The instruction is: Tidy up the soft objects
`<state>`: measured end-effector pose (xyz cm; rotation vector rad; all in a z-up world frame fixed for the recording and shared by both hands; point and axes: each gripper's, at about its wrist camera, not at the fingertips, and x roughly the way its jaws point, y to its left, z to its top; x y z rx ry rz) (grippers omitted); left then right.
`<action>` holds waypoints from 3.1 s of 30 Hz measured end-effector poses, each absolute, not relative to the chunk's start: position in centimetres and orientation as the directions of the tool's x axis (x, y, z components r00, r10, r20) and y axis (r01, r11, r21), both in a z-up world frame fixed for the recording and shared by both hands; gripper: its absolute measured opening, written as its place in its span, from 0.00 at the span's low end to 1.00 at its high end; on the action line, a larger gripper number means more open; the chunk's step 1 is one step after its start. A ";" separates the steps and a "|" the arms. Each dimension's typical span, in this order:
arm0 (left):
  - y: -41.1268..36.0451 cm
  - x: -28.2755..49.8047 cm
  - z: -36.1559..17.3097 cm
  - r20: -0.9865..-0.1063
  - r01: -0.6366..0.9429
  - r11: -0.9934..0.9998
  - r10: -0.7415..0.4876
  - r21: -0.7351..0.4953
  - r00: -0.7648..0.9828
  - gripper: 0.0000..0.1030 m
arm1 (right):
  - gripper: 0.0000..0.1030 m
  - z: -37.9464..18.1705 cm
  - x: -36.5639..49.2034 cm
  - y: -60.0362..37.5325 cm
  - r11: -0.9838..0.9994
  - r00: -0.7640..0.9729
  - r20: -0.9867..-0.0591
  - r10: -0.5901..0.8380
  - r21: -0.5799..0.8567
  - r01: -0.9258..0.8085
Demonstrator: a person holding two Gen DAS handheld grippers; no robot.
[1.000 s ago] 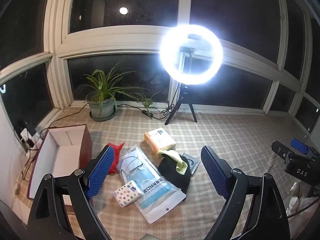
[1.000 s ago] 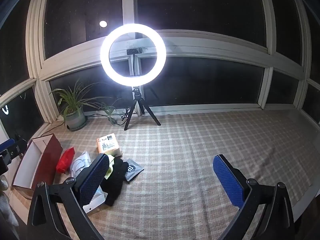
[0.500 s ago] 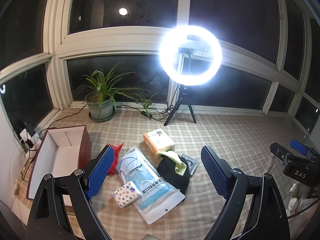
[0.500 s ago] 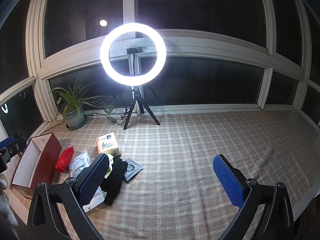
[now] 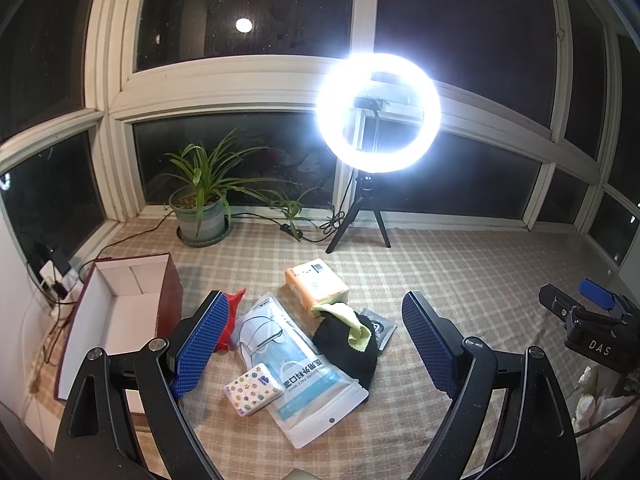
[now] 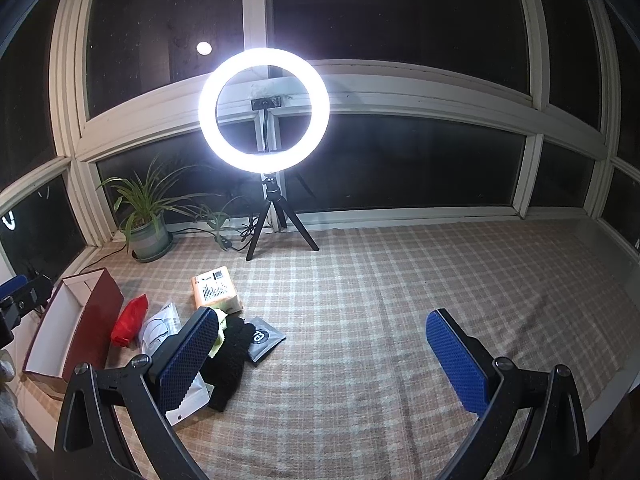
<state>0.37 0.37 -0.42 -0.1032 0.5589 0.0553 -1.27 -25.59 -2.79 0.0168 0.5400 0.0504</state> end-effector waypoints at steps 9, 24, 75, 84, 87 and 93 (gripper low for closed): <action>0.3 0.3 -0.2 -0.529 -0.077 0.994 0.021 -0.083 0.848 0.86 | 1.00 -2.8 -1.4 -25.6 0.999 0.857 -0.513 0.053 0.031 -0.043; 0.2 0.3 -0.1 -0.526 -0.074 0.994 0.020 -0.082 0.850 0.86 | 1.00 -2.6 -1.6 -25.9 0.999 0.857 -0.512 0.051 0.033 -0.040; 4.8 -1.9 -3.6 -0.604 -0.265 0.957 0.140 -0.122 0.785 0.86 | 1.00 -4.6 0.5 -24.3 0.974 0.805 -0.551 0.220 0.085 -0.208; 7.4 -3.3 -5.1 -0.631 -0.357 0.920 0.183 -0.159 0.754 0.86 | 1.00 -5.6 1.6 -23.6 0.928 0.757 -0.539 0.369 0.164 -0.335; 8.1 -3.9 -5.1 -0.626 -0.386 0.907 0.205 -0.167 0.753 0.86 | 1.00 -5.7 2.4 -23.4 0.916 0.737 -0.547 0.396 0.179 -0.359; 9.4 -4.7 -5.1 -0.619 -0.440 0.881 0.249 -0.176 0.745 0.86 | 1.00 -5.7 4.5 -23.1 0.907 0.712 -0.567 0.415 0.195 -0.374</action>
